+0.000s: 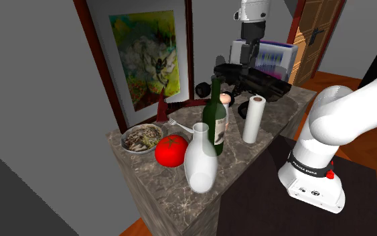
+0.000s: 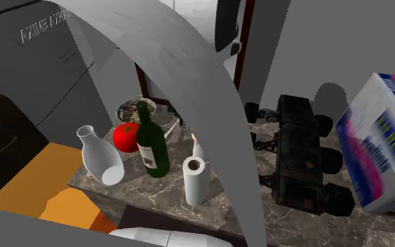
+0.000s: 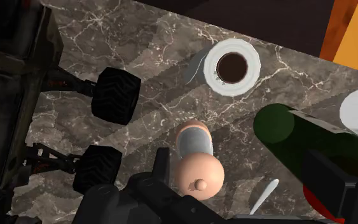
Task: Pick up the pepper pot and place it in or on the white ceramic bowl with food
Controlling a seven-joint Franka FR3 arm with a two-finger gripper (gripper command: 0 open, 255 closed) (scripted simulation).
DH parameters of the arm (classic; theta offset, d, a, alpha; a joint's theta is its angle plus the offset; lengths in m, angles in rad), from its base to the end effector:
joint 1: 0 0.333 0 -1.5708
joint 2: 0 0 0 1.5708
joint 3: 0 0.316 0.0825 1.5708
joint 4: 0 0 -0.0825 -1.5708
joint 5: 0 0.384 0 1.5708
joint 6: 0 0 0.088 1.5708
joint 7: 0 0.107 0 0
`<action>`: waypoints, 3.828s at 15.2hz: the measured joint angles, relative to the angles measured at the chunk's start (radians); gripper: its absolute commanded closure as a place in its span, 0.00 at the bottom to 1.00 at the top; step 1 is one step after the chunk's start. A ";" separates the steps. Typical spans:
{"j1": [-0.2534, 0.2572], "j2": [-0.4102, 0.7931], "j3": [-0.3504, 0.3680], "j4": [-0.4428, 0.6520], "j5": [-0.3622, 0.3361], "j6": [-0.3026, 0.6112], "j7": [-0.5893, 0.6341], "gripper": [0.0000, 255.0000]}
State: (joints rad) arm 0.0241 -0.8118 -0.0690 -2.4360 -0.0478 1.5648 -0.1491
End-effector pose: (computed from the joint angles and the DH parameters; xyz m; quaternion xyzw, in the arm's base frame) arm 0.2967 -0.0234 0.5594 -0.9975 -0.0641 0.0300 0.0037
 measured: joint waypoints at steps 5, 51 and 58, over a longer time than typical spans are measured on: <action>0.006 0.020 0.028 -0.088 -0.031 0.143 0.011 0.00; -0.002 0.134 0.084 -0.159 -0.123 0.414 0.040 1.00; 0.000 0.122 0.086 -0.076 -0.116 0.319 0.026 1.00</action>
State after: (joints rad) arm 0.0239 -0.6896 0.0169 -2.5116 -0.1634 1.8842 -0.1233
